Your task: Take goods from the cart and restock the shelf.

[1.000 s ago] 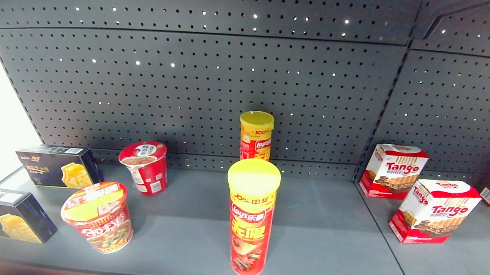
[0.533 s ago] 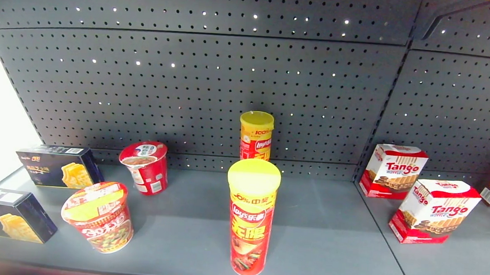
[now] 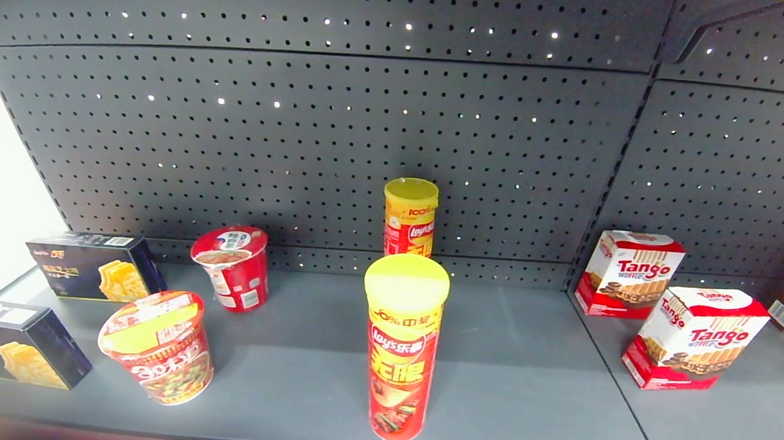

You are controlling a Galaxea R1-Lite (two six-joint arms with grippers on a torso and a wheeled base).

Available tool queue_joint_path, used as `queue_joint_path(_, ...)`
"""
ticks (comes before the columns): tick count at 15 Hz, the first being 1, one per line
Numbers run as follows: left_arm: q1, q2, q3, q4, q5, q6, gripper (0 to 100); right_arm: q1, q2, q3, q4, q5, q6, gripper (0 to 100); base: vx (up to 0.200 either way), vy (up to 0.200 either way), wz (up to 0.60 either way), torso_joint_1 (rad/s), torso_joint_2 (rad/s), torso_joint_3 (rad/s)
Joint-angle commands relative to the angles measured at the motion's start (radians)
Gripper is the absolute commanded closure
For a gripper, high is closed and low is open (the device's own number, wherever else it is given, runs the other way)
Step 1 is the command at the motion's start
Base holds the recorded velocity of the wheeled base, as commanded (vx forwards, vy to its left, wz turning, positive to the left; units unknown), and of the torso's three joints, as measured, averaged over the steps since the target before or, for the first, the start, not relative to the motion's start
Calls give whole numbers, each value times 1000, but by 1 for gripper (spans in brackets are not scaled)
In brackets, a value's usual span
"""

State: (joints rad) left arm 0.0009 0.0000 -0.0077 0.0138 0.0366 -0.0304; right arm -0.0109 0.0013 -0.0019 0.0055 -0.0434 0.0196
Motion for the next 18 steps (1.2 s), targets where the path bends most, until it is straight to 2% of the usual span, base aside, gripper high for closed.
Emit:
queue_joint_path(1, 1, 2, 0, 0, 0, 0, 0, 2, -1, 0, -1, 0, 0, 0, 0, 0, 0, 0, 0, 0)
queue_joint_path(12, 1, 2, 2, 0, 0, -2, 0, 2, -1, 0, 1, 25, -15, 0, 0, 0, 0, 0, 0, 0)
queue_joint_path(15, 1, 2, 2, 0, -1, 7, 0, 2, -1, 0, 1, 25, -13, 0, 0, 0, 0, 0, 0, 0)
queue_joint_path(16, 1, 2, 2, 0, 0, -2, 0, 2, -1, 0, 1, 25, -13, 0, -200, 0, 0, 2, 2, 2)
queue_joint_path(18, 1, 2, 0, 0, 0, 0, 0, 2, -1, 0, 1, 25, -13, 0, -200, 0, 0, 7, 5, 5)
